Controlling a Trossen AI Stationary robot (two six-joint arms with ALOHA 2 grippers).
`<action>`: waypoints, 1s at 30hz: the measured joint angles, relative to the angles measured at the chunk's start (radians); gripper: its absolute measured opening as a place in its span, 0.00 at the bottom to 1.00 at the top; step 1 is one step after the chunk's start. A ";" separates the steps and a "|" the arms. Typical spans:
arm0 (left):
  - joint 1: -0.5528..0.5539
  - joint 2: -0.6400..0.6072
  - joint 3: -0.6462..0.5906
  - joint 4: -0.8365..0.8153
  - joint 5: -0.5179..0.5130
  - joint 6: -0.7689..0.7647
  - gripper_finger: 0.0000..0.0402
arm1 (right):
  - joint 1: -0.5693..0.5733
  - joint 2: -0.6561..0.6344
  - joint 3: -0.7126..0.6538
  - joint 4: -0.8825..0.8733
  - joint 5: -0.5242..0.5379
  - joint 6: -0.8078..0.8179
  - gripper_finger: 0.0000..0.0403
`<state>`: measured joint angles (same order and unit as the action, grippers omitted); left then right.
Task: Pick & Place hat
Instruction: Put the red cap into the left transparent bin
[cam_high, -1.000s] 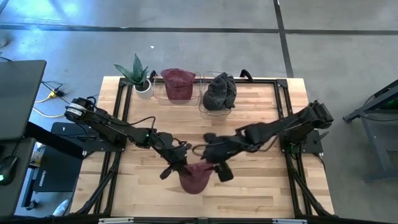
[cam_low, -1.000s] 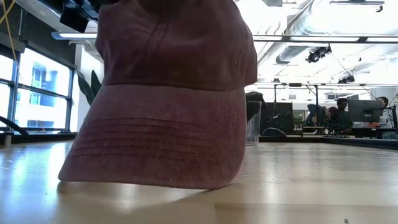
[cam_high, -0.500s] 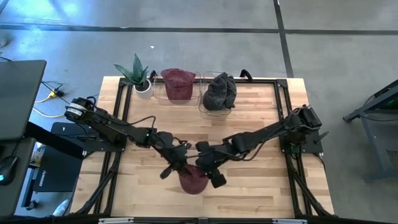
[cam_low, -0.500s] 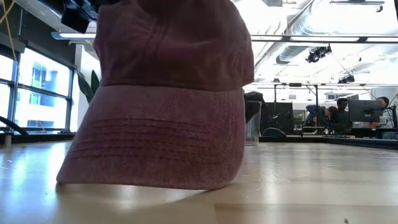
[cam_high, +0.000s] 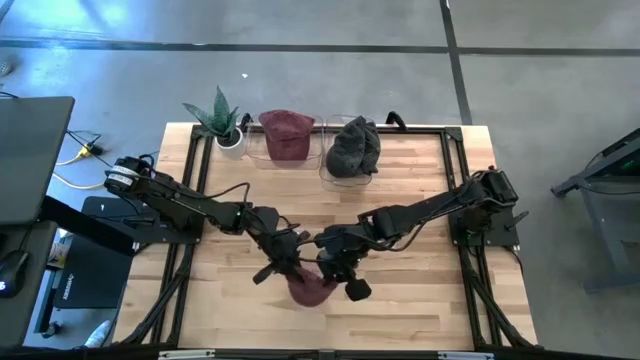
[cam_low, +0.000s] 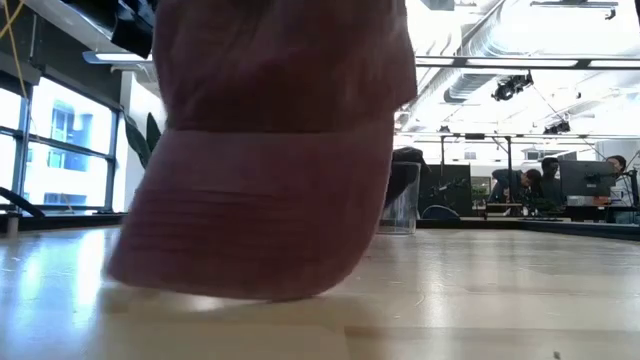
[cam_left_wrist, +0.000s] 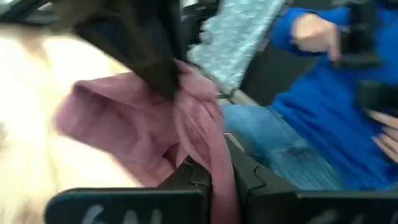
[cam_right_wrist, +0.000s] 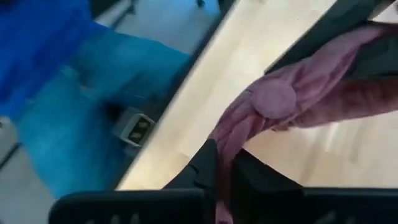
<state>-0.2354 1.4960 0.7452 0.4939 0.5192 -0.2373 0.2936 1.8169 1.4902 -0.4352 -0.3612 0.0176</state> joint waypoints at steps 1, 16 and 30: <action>0.000 0.000 0.000 0.016 0.032 0.024 0.04 | 0.000 -0.006 0.000 0.005 -0.024 0.003 0.03; -0.001 0.012 0.000 0.086 0.013 0.054 0.46 | -0.012 -0.011 0.000 0.050 -0.059 0.072 0.05; 0.000 0.018 0.000 0.091 0.263 0.084 0.04 | -0.013 -0.012 0.000 0.041 -0.181 0.089 0.06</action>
<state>-0.2356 1.5143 0.7456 0.5846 0.7824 -0.1535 0.2806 1.8050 1.4902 -0.3940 -0.5417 0.1070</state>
